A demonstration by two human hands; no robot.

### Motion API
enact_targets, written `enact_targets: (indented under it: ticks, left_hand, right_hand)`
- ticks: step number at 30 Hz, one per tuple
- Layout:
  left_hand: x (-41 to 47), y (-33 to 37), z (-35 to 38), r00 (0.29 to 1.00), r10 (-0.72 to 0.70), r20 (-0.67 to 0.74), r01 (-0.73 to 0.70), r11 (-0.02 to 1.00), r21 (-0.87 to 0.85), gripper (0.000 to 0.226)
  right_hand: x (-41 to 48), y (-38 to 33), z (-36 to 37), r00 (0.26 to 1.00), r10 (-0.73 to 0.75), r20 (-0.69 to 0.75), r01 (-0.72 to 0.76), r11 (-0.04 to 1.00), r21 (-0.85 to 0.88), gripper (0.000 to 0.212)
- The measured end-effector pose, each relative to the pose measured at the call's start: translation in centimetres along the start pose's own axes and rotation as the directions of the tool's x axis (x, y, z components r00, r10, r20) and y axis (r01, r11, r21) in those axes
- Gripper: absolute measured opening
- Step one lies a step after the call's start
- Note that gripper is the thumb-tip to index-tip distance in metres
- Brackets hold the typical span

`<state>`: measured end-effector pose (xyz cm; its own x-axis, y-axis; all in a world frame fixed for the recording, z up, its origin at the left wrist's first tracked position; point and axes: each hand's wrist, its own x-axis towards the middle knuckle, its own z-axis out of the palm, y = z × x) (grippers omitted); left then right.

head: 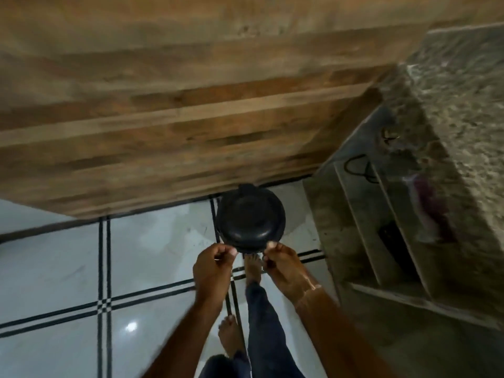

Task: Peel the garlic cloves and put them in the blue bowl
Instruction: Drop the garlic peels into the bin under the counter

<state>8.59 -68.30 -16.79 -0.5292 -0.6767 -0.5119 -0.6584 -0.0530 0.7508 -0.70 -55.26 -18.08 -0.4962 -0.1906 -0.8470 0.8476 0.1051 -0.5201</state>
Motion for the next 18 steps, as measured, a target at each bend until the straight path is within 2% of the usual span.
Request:
enact_targets:
  ticks: [4,8,13,15,18]
  left_hand:
    - [7.0,-5.4,4.4,0.983,-0.182,0.011,0.183,0.983,-0.010,0.008]
    - [15.5,-10.2,10.8,0.926,-0.377,0.013,0.376,0.918,-0.128,0.008]
    - [22.9,-15.2,17.5,0.878,-0.467,0.103,0.477,0.839,-0.261,0.014]
    - [24.3,-16.2,18.8,0.865,-0.492,0.097,0.497,0.819,-0.287,0.021]
    - [24.5,-15.7,20.2,0.871,-0.489,0.039,0.472,0.813,-0.341,0.010]
  right_hand:
    - [9.6,3.2,0.2,0.993,0.111,-0.037,-0.108,0.992,0.071,0.025]
    - [20.0,5.6,0.5,0.983,0.162,-0.084,-0.157,0.986,0.059,0.023]
    - [29.6,6.0,0.5,0.967,0.249,-0.058,-0.244,0.966,0.085,0.024]
    - [31.6,6.4,0.1,0.966,0.241,-0.088,-0.227,0.962,0.149,0.023]
    - [33.3,7.1,-0.2,0.963,0.252,-0.098,-0.231,0.954,0.192,0.017]
